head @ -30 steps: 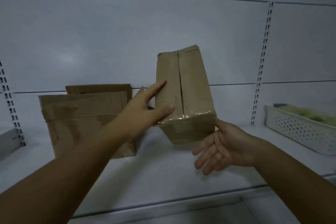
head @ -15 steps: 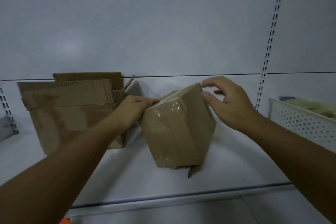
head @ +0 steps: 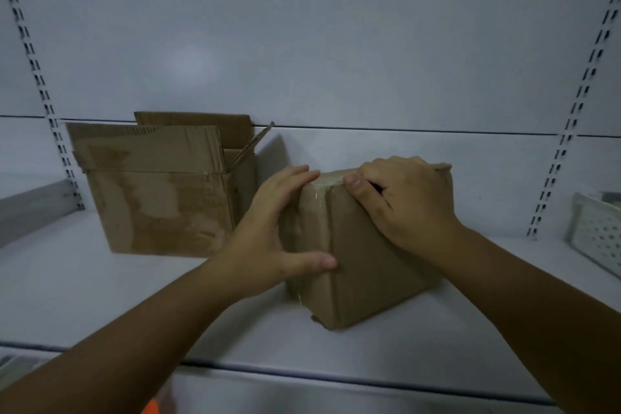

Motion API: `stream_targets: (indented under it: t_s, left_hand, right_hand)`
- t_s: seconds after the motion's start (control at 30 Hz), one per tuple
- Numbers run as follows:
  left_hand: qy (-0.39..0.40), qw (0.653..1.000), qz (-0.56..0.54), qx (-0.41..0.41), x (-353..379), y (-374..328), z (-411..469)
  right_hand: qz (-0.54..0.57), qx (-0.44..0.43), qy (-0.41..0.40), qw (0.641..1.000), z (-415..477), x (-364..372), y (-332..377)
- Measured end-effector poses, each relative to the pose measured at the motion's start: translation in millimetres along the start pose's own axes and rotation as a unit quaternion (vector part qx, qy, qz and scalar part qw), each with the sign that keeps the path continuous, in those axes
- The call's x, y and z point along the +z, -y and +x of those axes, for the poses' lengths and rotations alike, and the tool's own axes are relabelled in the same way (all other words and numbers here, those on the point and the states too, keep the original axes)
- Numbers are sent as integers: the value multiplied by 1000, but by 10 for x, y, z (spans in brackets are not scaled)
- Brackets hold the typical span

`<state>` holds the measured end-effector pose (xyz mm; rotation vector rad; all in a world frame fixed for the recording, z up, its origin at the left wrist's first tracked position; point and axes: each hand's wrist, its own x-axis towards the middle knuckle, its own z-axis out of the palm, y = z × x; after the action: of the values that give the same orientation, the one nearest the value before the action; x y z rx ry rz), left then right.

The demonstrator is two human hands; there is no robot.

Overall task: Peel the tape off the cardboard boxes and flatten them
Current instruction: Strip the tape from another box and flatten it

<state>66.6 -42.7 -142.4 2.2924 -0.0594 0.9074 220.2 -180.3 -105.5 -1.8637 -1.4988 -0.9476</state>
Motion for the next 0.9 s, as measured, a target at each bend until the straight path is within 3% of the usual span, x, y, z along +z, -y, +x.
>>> stream_targets:
  t_s: [0.37, 0.53, 0.73, 0.83, 0.9]
  left_hand:
    - [-117, 988, 102, 18, 154, -207, 79]
    - [-105, 981, 161, 11, 11, -205, 112]
    - [-123, 946, 288, 86, -59, -212, 181]
    - [-83, 970, 222, 56, -149, -197, 224]
    - [4, 984, 173, 44, -252, -160, 222]
  right_hand:
    - [21, 11, -59, 998, -10, 126, 40]
    - [77, 10, -63, 995, 11, 149, 83]
    - [136, -8, -102, 985, -21, 175, 32]
    - [163, -9, -106, 981, -25, 174, -4]
    - [168, -9, -110, 980, -30, 175, -26]
